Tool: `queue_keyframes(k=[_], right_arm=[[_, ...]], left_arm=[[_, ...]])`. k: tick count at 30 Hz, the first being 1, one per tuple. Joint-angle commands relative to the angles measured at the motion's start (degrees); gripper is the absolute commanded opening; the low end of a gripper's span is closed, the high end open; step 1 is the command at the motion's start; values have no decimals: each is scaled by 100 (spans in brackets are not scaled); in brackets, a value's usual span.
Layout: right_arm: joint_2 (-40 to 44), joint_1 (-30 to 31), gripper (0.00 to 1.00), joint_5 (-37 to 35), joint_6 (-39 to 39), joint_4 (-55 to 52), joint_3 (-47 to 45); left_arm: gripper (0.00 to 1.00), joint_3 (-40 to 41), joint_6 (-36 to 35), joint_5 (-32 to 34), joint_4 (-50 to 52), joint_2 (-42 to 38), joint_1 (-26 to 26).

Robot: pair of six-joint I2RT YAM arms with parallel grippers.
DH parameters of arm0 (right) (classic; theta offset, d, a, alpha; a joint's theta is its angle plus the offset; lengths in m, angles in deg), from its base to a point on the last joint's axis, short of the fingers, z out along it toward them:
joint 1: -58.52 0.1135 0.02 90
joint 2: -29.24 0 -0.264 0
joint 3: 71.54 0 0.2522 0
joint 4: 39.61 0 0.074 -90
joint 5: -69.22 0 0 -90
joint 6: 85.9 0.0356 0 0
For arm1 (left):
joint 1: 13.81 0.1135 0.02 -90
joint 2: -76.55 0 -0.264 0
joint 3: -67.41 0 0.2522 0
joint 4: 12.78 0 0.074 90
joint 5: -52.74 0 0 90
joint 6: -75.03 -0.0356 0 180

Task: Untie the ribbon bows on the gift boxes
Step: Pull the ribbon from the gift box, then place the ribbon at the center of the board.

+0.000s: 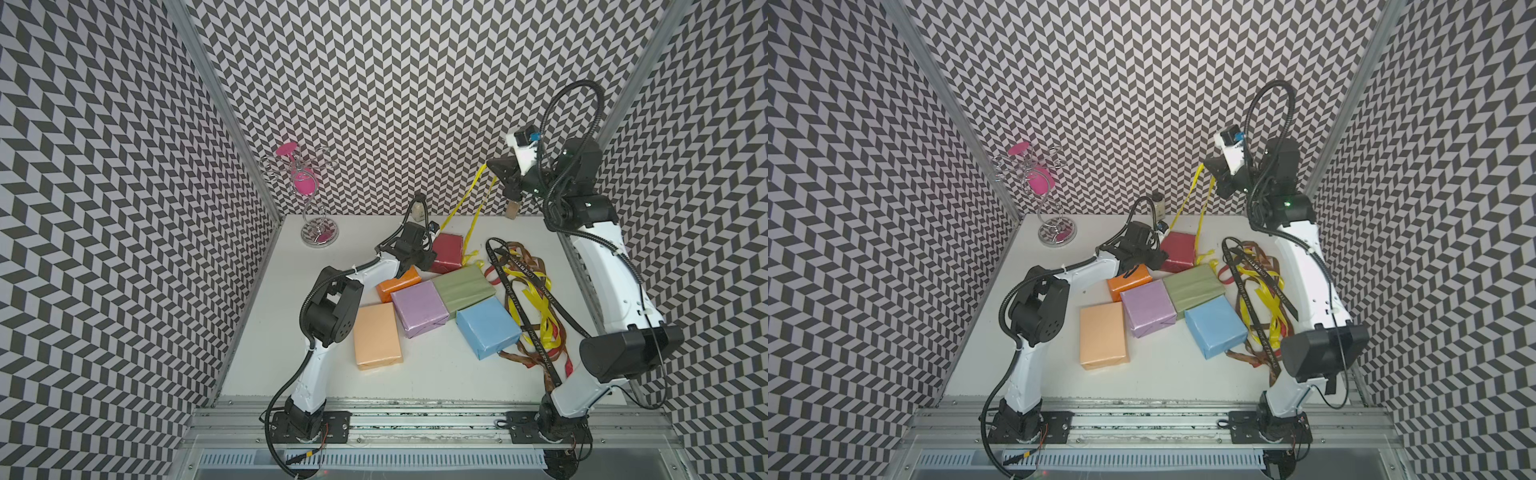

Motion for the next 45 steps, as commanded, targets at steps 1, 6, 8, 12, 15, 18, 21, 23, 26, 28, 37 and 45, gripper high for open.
queue_keyframes(k=[1, 6, 8, 12, 15, 18, 21, 23, 26, 28, 37, 45], right_arm=[[352, -15, 0, -420, -287, 227, 298], [542, -77, 0, -968, -565, 24, 952], [597, -103, 0, -1097, -622, -57, 1230], [716, -112, 0, -1377, -764, -252, 1753], [804, -120, 0, -1721, -988, -381, 2123], [916, -149, 0, -2200, -1207, -414, 2296], [1051, -175, 0, -2675, -1413, -395, 2269], [1153, -184, 0, -2971, -1471, -338, 2214], [1298, -200, 0, -3464, -1585, -151, 2117], [1413, -217, 0, -3853, -1692, 31, 2027], [2027, -301, 0, -4752, -2104, 431, 1393], [2448, -312, 0, -5492, -2595, 1004, 769]], left_arm=[[57, -84, 55, 41, 299, 212, 22], [57, -75, 51, 25, 302, 214, 50], [57, -75, 51, 16, 309, 214, 54], [57, -58, 60, -11, 318, 209, 71], [57, -40, 64, -41, 318, 188, 96], [57, -33, 77, -81, 333, 178, 115], [57, -39, 71, -94, 327, 145, 133], [57, -40, 72, -108, 335, 137, 146], [57, -49, 76, -130, 335, 133, 168], [57, -40, 69, -164, 336, 132, 185], [57, -49, 33, -240, 300, 68, 300], [57, 38, -72, -599, 235, -371, 471]])
